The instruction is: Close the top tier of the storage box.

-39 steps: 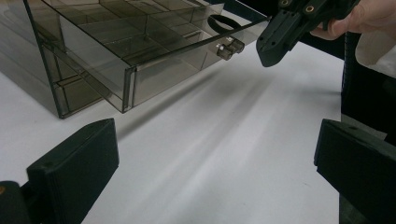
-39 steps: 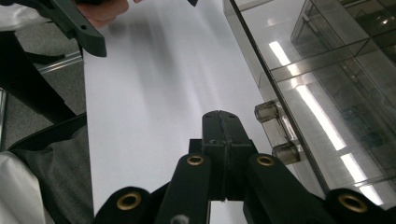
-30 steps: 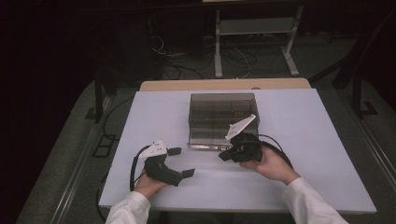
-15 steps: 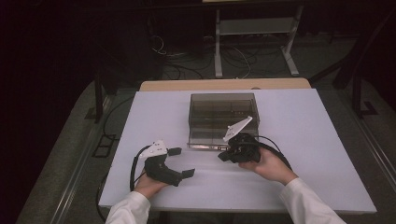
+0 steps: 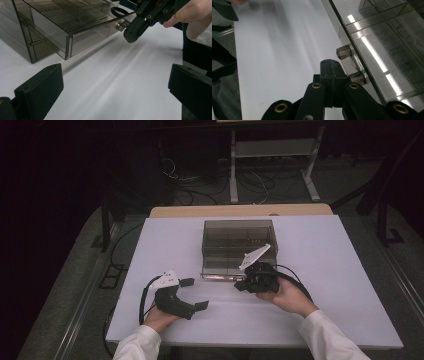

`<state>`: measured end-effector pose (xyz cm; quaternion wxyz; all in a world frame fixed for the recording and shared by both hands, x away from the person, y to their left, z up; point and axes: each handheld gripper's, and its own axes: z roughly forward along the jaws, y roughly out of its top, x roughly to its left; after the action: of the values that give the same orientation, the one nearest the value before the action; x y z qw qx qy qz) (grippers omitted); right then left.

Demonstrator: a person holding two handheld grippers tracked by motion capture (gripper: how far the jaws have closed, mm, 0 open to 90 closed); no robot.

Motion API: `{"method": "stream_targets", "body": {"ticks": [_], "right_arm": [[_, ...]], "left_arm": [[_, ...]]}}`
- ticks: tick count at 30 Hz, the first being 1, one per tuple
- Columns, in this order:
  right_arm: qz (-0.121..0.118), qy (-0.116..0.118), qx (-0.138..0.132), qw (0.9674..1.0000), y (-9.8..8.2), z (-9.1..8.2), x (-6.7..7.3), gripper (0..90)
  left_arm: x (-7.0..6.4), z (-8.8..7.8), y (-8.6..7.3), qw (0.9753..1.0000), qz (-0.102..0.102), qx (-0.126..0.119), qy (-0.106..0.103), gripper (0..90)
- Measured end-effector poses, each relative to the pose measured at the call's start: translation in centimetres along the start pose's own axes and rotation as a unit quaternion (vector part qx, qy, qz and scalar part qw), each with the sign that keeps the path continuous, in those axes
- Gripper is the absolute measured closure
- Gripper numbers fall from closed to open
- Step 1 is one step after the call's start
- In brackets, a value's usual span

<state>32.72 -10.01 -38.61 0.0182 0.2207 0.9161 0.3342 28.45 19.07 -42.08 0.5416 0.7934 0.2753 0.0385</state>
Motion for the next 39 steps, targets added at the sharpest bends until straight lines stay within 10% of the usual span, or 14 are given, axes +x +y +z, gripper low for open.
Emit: {"method": "stream_targets", "body": {"ticks": [39], "right_arm": [[0.016, -0.009, -0.015, 0.9997, 0.0, -0.3, -1.7, 89.0]], "left_arm": [[0.0, 0.0, 0.0, 1.0000, 0.000, 0.001, 0.000, 0.0]]}}
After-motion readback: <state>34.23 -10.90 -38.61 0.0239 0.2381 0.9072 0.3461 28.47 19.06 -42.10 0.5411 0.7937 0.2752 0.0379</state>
